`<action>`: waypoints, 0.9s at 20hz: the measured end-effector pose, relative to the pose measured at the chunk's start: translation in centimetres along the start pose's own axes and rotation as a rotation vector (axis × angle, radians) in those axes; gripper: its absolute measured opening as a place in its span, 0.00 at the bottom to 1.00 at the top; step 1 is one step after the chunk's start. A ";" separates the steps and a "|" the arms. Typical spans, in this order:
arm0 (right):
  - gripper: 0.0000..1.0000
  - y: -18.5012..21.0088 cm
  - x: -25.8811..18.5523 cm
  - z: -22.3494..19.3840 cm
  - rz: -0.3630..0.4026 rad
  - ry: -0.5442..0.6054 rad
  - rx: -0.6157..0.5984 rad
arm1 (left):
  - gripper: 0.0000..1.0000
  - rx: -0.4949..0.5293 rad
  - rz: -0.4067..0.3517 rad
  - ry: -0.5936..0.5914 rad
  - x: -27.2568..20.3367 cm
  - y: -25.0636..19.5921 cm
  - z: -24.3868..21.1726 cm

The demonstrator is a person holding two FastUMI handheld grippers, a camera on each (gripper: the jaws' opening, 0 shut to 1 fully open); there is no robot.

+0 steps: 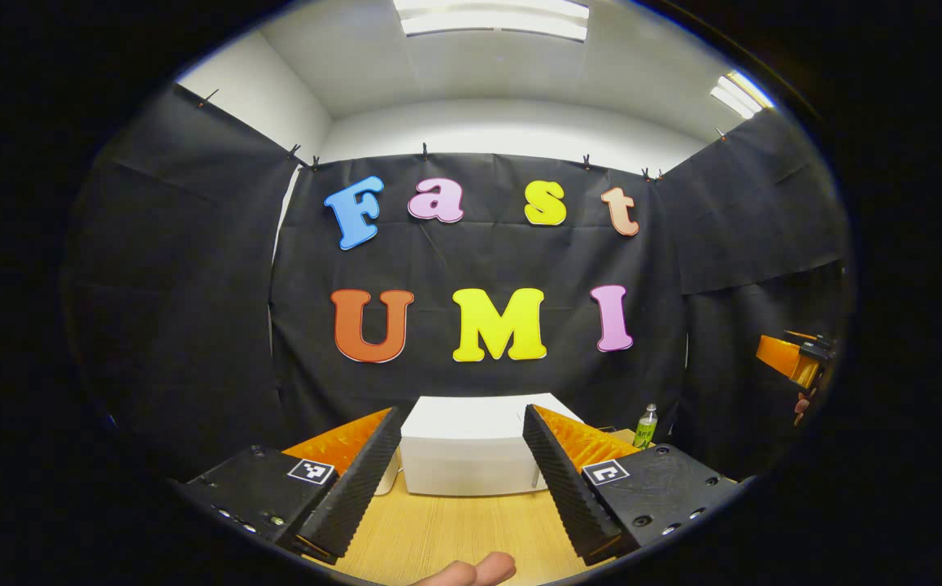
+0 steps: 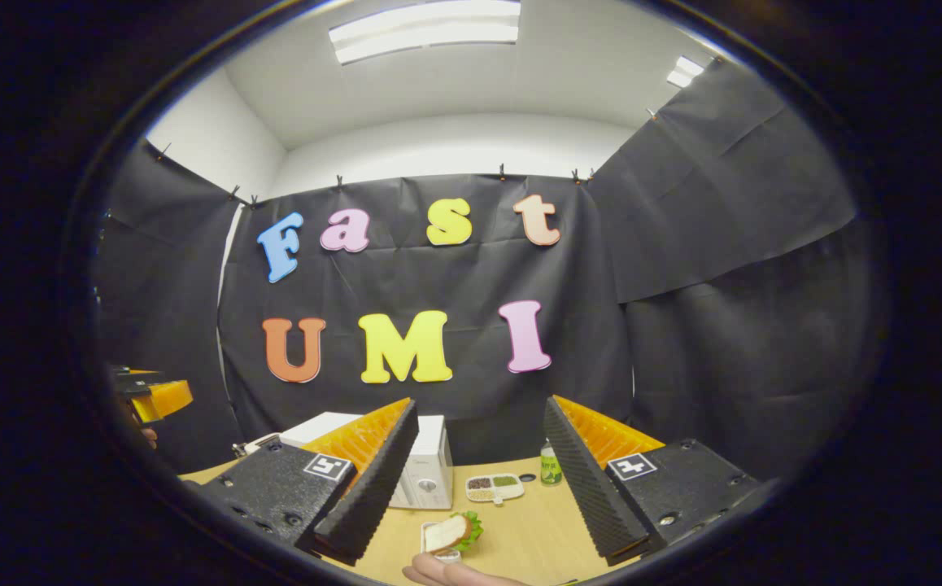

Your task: Open the microwave oven with the left hand, put the food in, and close the microwave oven.

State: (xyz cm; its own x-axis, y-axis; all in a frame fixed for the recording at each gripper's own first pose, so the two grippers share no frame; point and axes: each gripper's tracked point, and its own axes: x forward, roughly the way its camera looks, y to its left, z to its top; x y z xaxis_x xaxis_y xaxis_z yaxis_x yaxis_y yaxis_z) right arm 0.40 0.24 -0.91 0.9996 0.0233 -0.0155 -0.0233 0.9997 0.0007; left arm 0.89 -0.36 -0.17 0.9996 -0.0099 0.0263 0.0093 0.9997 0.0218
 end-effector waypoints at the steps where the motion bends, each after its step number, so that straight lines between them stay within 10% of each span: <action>1: 0.92 -0.1 0.1 -0.1 0.001 0.001 -0.001 | 0.95 -0.004 0.009 -0.012 0.3 0.0 0.0; 11: 0.99 -2.1 2.0 -2.4 -0.008 -0.004 -0.008 | 0.82 0.003 -0.108 0.042 9.9 -6.9 -6.4; 18: 0.93 -4.2 2.7 -5.1 -0.005 0.031 0.022 | 0.93 -0.156 -0.169 0.214 18.4 -11.9 -17.6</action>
State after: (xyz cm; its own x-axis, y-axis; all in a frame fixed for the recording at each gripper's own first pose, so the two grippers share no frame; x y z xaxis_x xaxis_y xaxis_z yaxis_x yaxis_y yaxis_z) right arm 3.12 -3.91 -6.02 0.9988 0.0186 -0.0464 -0.0176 0.9996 0.0223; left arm 19.68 -12.09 -17.53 0.9662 -0.1881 -0.1761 0.1632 0.9757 -0.1463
